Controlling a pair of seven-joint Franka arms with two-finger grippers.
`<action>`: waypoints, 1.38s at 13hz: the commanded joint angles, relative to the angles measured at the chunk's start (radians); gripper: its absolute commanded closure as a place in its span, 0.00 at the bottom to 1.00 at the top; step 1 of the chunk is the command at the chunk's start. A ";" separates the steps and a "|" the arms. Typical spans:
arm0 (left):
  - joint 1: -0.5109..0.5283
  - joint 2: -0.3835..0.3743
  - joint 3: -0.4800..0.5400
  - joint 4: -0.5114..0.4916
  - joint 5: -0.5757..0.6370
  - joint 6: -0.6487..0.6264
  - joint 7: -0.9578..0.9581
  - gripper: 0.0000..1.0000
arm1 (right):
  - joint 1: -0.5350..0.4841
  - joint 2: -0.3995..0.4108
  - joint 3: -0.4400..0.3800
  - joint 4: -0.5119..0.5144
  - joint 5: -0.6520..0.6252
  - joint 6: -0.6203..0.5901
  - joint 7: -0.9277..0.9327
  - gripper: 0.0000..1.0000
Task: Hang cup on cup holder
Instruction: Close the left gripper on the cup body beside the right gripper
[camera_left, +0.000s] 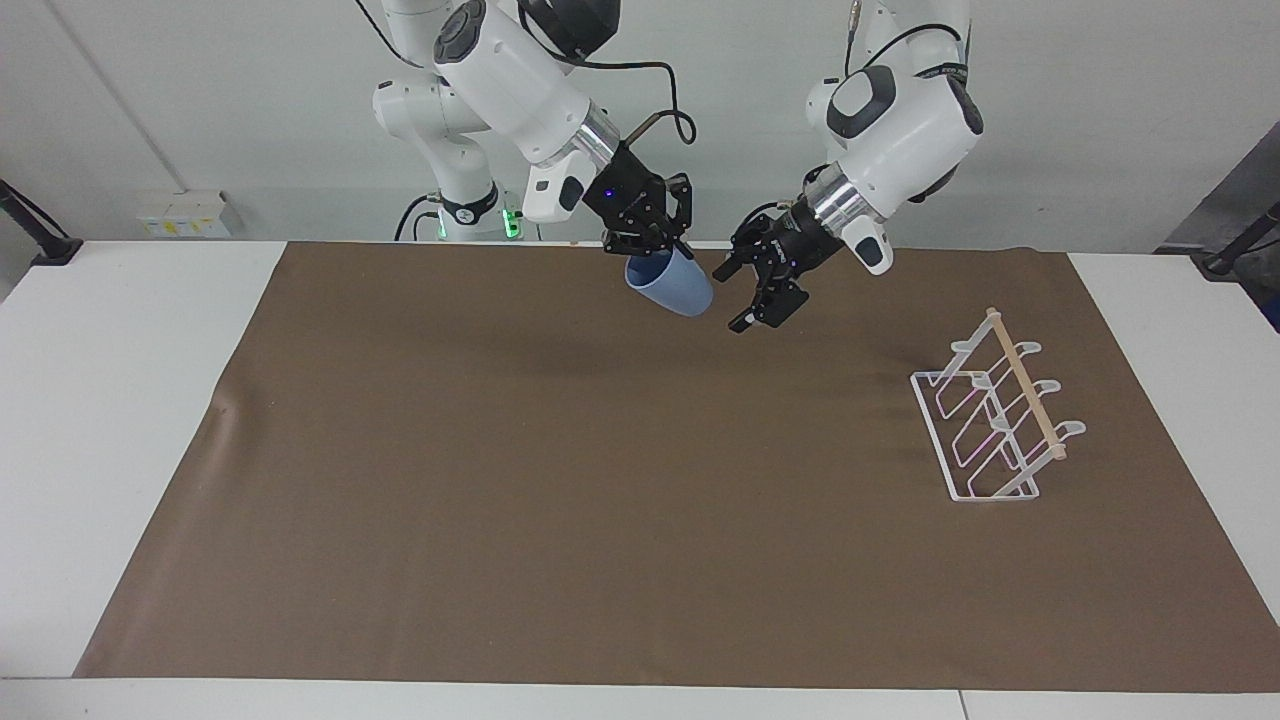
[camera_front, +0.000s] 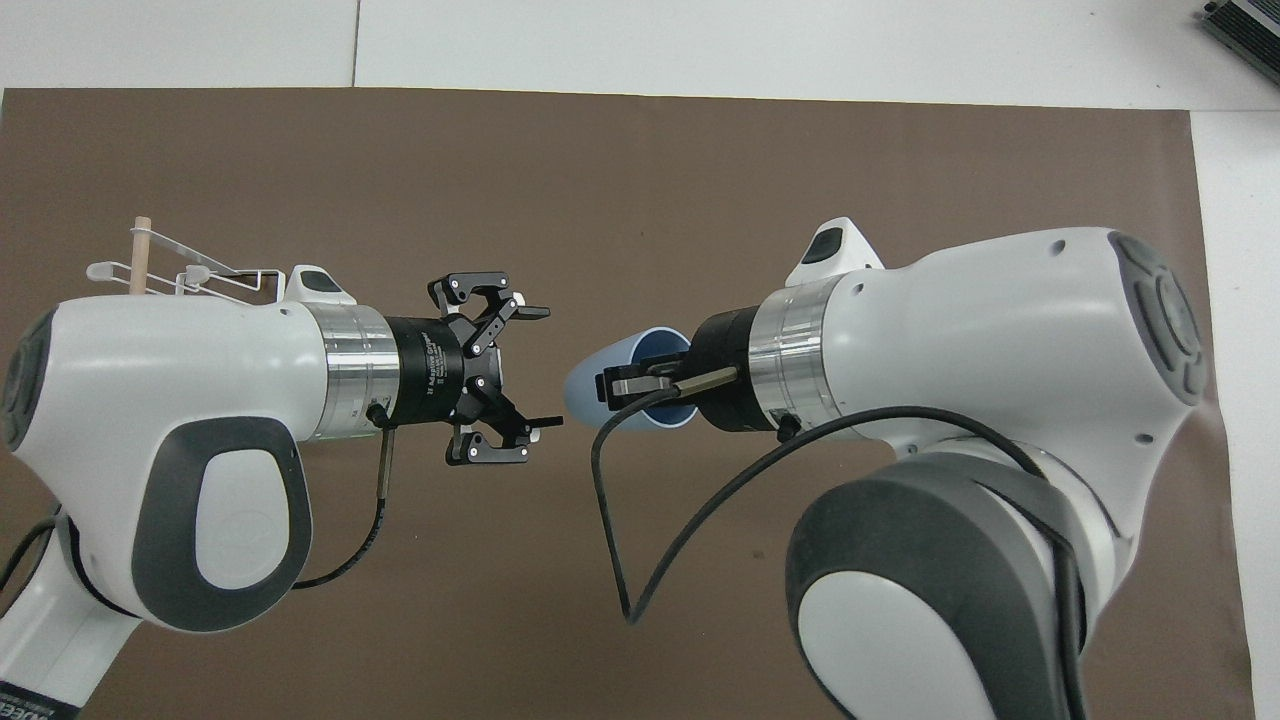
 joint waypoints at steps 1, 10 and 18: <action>0.018 -0.061 0.011 -0.032 -0.012 -0.084 -0.003 0.00 | 0.007 -0.022 0.003 -0.020 0.032 0.041 0.031 1.00; -0.072 -0.079 0.004 -0.100 -0.015 0.178 -0.088 0.00 | 0.012 -0.019 0.007 -0.017 0.032 0.064 0.031 1.00; -0.119 -0.065 -0.001 -0.107 -0.015 0.274 -0.100 0.00 | 0.014 -0.016 0.009 -0.017 0.032 0.092 0.031 1.00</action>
